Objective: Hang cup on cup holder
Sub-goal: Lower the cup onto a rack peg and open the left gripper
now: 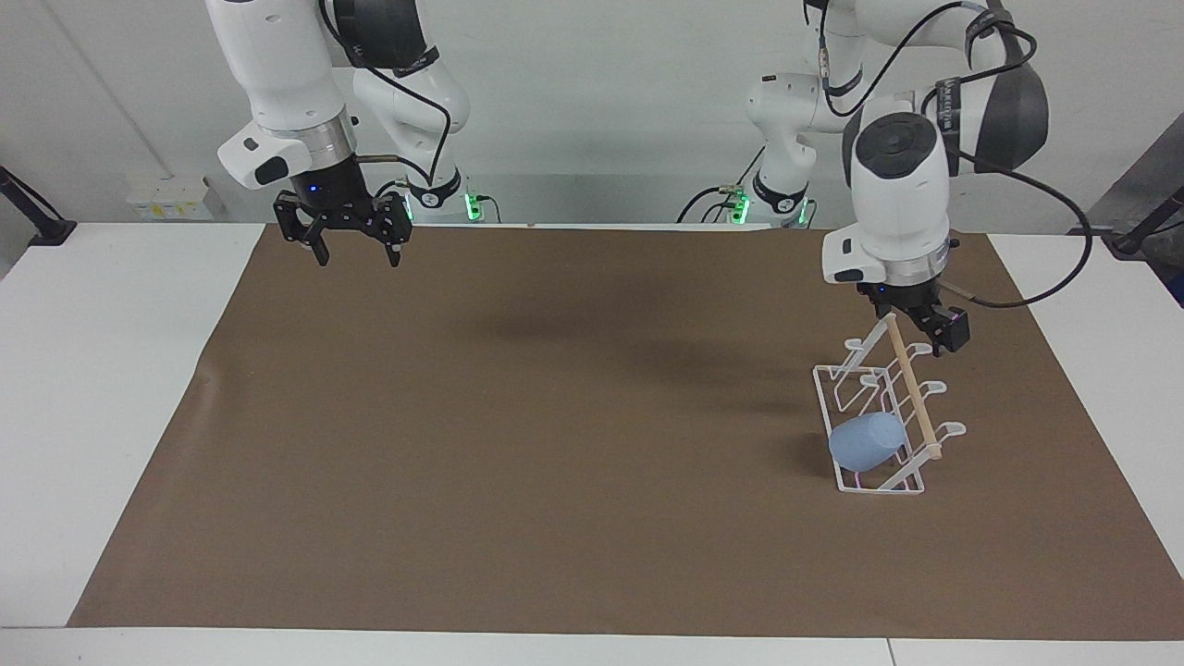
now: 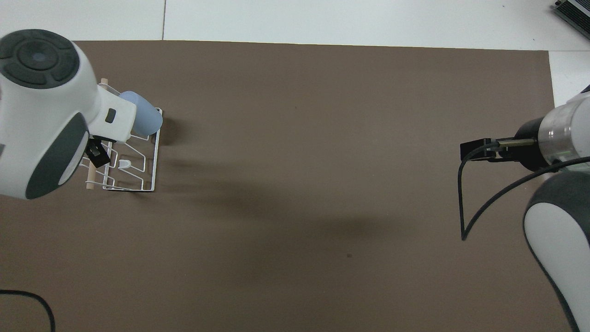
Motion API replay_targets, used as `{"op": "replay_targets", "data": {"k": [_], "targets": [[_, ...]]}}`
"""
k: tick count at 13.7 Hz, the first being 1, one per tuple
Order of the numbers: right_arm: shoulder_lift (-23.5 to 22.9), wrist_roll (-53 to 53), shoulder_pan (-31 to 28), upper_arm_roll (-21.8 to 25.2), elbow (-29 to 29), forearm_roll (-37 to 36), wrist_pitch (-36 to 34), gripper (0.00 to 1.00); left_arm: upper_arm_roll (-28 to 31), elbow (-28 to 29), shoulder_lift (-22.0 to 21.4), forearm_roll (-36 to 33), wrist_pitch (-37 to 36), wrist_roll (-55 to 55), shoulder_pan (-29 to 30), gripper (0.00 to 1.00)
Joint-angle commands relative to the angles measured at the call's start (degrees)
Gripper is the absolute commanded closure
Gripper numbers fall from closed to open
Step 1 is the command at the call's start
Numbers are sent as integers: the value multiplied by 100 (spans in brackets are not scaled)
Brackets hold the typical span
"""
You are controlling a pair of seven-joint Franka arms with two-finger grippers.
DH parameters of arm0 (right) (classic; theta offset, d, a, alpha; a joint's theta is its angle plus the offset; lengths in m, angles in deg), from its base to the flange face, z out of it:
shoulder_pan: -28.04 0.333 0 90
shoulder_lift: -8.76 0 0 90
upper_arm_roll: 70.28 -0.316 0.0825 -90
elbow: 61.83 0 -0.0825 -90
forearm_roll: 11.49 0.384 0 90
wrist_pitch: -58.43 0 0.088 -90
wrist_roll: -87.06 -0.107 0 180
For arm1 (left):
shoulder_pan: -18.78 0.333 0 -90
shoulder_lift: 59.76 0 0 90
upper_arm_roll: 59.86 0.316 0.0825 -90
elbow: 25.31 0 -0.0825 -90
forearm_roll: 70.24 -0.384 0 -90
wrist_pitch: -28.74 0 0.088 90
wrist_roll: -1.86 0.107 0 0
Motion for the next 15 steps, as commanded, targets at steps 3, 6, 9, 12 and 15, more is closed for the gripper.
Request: {"op": "replay_targets", "data": {"k": [3,6,9,12,15], "targets": [[27,69,-29,9,10,125,-61,0,-53,143,-508,1250,-573,-1786,181,0],[27,69,-29,9,10,125,-61,0,-97,73,-570,1935,-697,-2868,189,0],[27,69,-29,0,10,125,-61,0,-36,-147,-587,2184,-689,-2907,225,0],[27,69,-29,0,10,116,-61,0,-53,-34,-754,2166,-645,-2986,286,0],[27,69,-29,0,10,125,-70,0,-79,143,-781,2175,-251,-3056,374,0]]}}
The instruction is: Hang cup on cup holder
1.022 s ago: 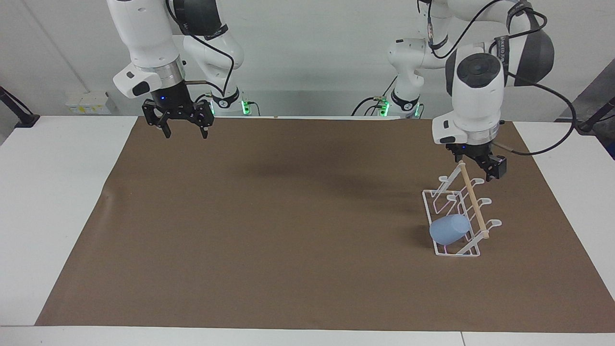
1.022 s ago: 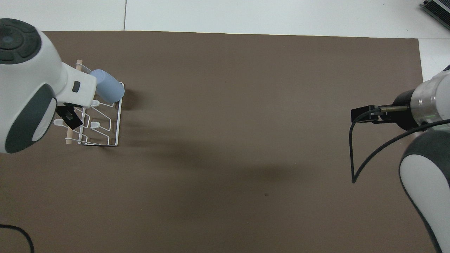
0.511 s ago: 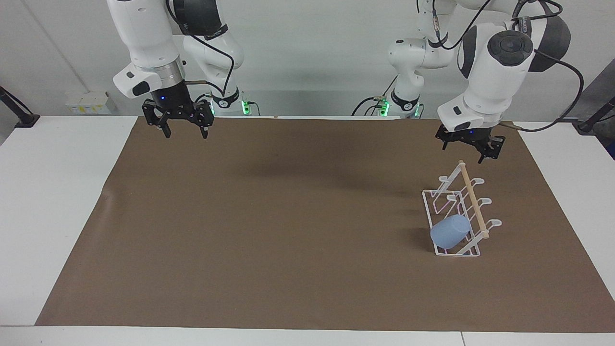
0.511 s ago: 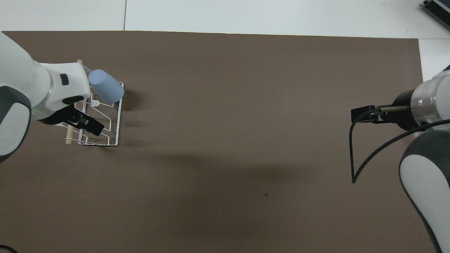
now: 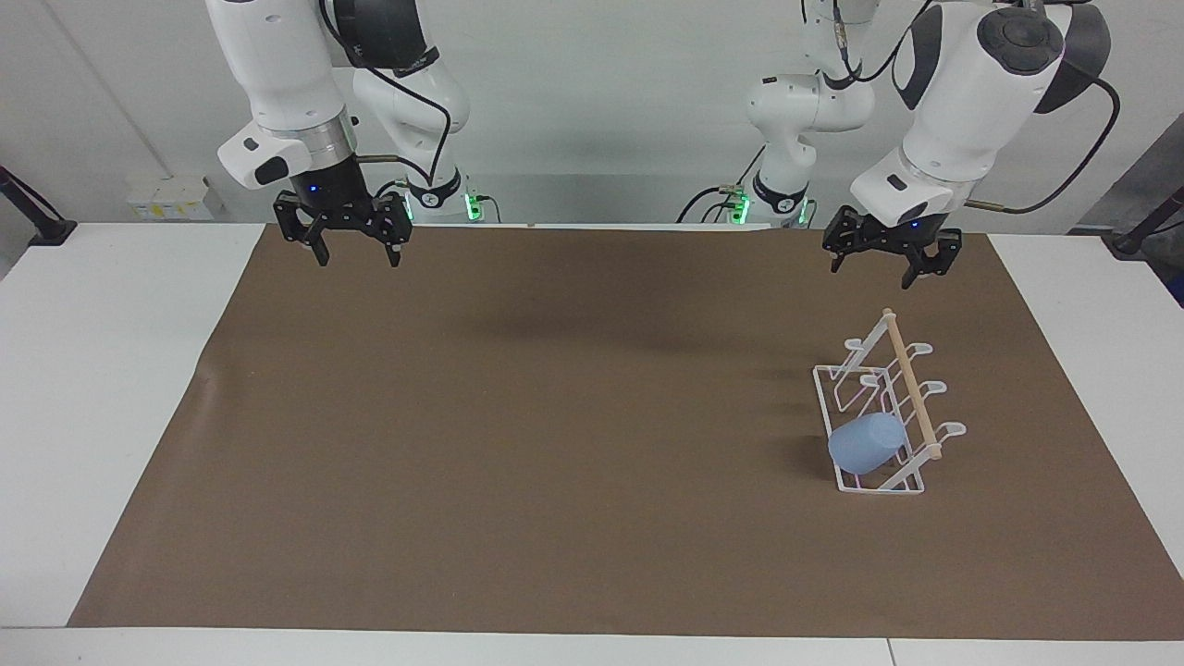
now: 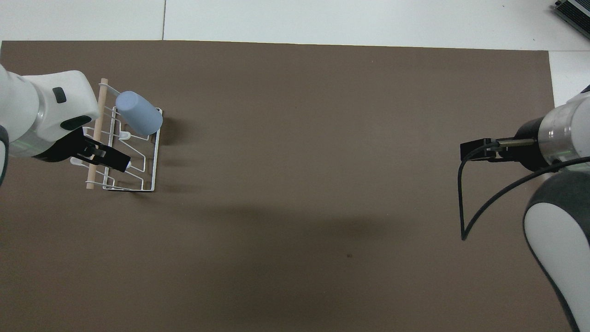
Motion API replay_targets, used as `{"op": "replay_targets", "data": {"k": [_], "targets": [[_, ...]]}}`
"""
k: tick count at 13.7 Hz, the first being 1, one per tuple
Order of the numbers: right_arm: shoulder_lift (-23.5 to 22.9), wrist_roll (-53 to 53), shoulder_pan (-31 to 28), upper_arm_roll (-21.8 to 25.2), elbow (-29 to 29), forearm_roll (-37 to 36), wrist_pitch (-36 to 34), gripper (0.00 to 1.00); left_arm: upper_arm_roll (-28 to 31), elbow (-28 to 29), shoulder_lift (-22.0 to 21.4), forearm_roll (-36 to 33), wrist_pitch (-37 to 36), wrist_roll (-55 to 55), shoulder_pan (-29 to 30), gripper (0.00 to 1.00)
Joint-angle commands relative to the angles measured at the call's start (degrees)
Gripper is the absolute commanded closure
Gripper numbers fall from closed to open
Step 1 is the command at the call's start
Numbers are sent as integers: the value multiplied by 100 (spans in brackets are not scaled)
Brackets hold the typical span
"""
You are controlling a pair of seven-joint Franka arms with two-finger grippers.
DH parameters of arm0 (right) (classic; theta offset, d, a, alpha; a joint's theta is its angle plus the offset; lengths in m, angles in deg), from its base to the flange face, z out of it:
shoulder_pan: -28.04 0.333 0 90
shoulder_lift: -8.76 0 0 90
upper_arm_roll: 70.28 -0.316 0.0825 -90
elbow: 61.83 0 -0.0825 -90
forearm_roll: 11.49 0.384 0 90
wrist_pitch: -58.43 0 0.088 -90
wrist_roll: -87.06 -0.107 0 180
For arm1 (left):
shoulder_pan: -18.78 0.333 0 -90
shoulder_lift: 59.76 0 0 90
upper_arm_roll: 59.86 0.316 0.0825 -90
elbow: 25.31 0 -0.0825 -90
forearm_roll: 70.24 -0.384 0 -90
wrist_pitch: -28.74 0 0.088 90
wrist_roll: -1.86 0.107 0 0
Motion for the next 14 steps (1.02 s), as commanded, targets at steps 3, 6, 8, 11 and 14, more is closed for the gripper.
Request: {"op": "replay_targets", "data": {"k": [3,6,8,11,14], "targets": [[27,69,-29,9,10,116,-61,0,-6,170,-102,125,428,-111,162,0],[27,69,-29,0,10,124,-70,0,221,152,-225,134,332,-155,118,0],[27,69,-29,0,10,116,-62,0,390,108,-199,230,419,-234,48,0],[27,69,-29,9,10,116,-70,0,591,-68,-155,248,227,-585,-84,0],[27,69,-29,9,10,124,-61,0,733,-50,-199,327,218,-621,-207,0]]}}
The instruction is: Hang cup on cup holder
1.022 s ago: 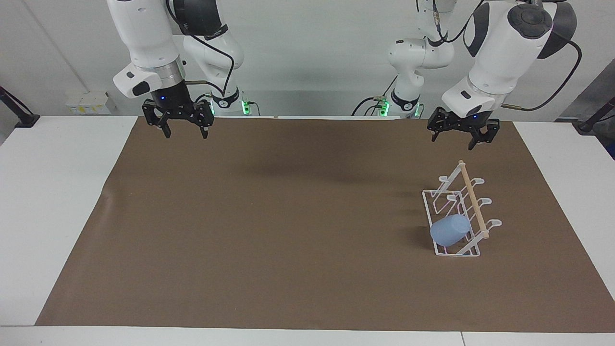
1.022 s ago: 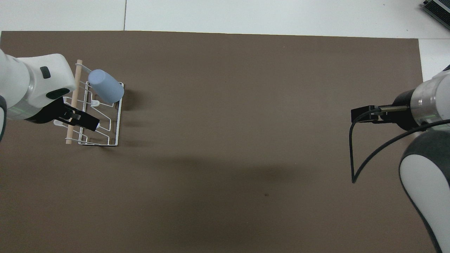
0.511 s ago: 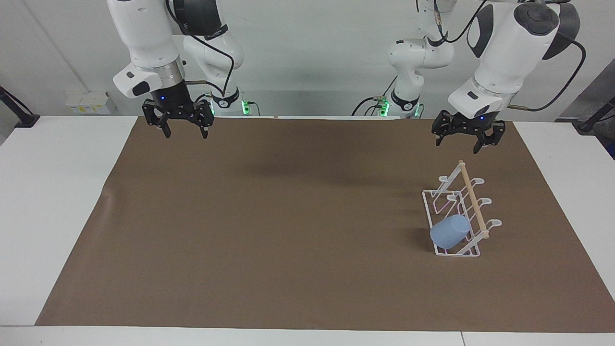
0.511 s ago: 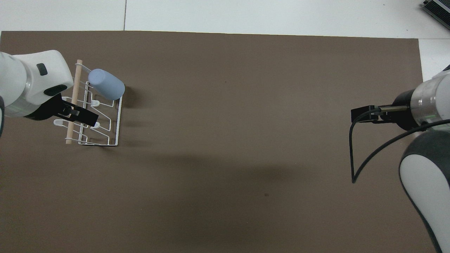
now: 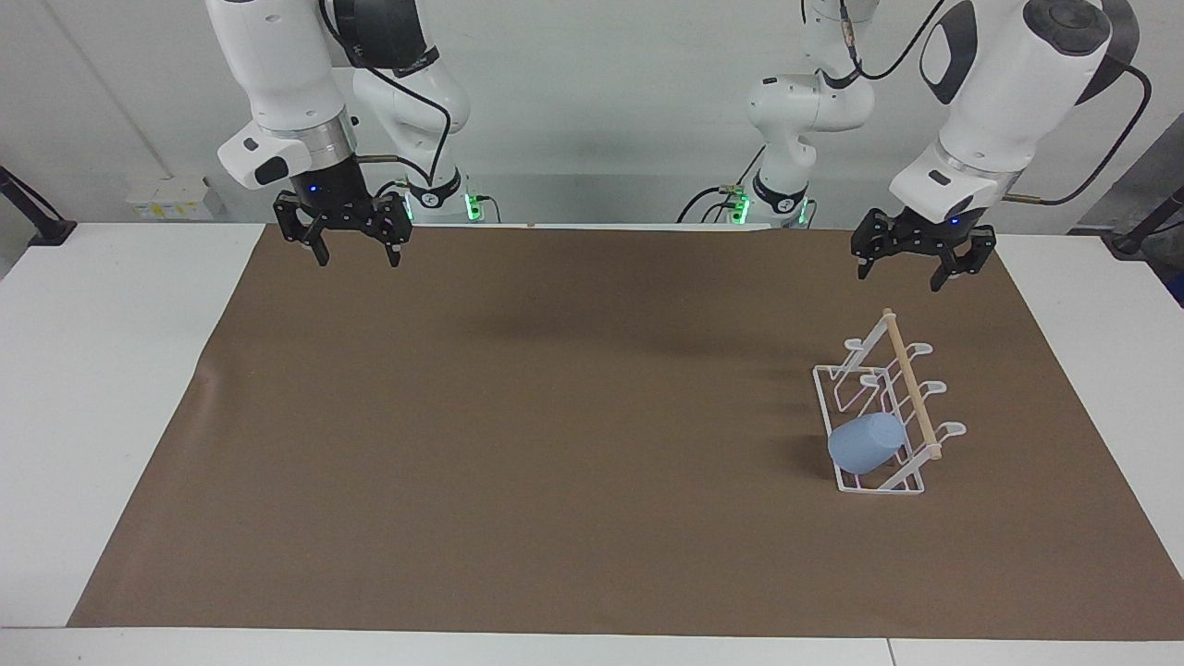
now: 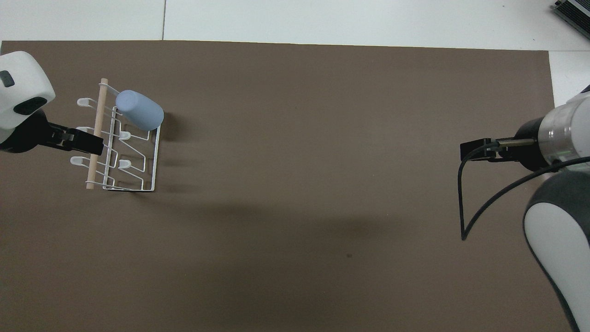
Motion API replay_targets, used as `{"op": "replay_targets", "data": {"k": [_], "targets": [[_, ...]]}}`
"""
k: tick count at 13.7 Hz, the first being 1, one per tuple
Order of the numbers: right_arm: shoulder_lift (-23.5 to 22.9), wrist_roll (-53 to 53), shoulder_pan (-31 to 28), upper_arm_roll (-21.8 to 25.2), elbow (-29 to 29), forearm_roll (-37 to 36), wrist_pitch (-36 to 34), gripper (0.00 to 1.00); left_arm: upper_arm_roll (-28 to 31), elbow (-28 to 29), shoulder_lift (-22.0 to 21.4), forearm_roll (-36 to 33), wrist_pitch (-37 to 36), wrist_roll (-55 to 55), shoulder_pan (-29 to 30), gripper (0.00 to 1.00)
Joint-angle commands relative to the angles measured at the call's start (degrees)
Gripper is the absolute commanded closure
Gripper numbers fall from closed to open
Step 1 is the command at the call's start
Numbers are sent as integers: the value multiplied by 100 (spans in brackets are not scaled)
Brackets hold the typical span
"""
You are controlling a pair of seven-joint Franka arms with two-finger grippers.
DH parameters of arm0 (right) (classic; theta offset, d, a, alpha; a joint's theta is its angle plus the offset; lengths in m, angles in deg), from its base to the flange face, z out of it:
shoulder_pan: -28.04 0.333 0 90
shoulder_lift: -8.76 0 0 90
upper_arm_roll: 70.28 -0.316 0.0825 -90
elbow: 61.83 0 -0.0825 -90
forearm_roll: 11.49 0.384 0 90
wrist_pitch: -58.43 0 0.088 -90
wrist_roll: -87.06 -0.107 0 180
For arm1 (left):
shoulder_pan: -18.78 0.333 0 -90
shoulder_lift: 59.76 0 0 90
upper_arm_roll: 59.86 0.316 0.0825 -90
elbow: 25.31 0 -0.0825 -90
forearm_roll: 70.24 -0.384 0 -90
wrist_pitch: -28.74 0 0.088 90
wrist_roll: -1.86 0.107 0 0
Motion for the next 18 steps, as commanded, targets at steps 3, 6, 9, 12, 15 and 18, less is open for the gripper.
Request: {"op": "replay_targets", "data": {"k": [3,6,9,12,15,18], "targets": [[27,69,-29,9,10,124,-61,0,303,49,-224,125,-247,-132,-178,0],[27,69,-29,9,10,124,-61,0,320,198,-355,117,-545,-115,-177,0],[27,69,-29,9,10,116,-70,0,312,216,-365,117,-503,-115,-177,0],[27,69,-29,0,10,116,-70,0,312,199,-347,117,-415,-115,-203,0],[27,69,-29,9,10,116,-62,0,312,208,-347,108,-283,-115,-177,0],[27,69,-29,0,10,116,-62,0,320,208,-347,108,-274,-150,-168,0]]}}
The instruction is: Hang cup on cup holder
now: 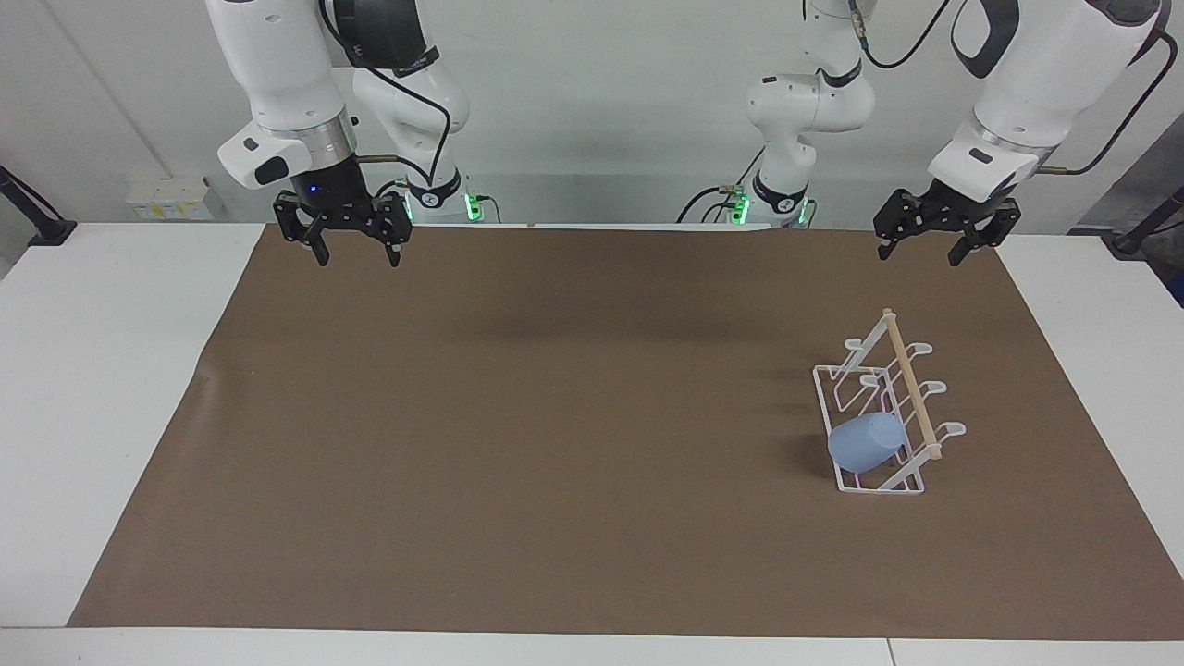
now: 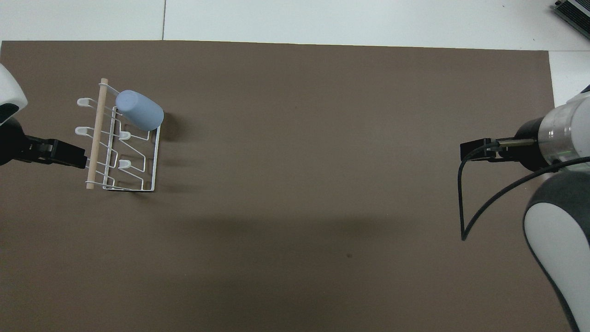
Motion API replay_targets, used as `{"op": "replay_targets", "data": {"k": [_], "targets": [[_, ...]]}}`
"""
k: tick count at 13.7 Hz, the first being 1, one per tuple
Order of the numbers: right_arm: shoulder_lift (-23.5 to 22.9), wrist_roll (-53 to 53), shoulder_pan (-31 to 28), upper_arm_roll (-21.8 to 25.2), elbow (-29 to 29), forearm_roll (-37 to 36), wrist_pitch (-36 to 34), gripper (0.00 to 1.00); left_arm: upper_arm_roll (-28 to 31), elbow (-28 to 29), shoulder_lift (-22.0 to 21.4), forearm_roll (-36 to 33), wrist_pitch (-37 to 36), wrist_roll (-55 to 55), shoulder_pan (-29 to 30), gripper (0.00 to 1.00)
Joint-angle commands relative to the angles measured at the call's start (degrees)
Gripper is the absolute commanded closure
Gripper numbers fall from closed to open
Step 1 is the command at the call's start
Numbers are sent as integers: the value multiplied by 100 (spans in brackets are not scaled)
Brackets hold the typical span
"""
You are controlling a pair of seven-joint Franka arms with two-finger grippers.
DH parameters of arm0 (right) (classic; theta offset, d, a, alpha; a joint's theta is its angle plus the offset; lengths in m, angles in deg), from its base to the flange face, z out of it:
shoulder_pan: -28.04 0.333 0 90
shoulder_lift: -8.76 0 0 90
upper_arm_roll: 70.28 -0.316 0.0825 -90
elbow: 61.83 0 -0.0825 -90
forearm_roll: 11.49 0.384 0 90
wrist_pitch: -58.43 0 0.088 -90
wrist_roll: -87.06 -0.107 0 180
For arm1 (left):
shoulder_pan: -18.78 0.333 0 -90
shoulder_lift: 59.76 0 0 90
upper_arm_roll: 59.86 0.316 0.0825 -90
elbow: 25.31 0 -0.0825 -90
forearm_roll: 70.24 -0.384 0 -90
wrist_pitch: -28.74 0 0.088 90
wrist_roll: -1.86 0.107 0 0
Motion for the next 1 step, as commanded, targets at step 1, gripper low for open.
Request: {"op": "replay_targets", "data": {"k": [1], "targets": [[27,69,-29,0,10,116,-70,0,63,165,-128,73,137,-84,-47,0]]}}
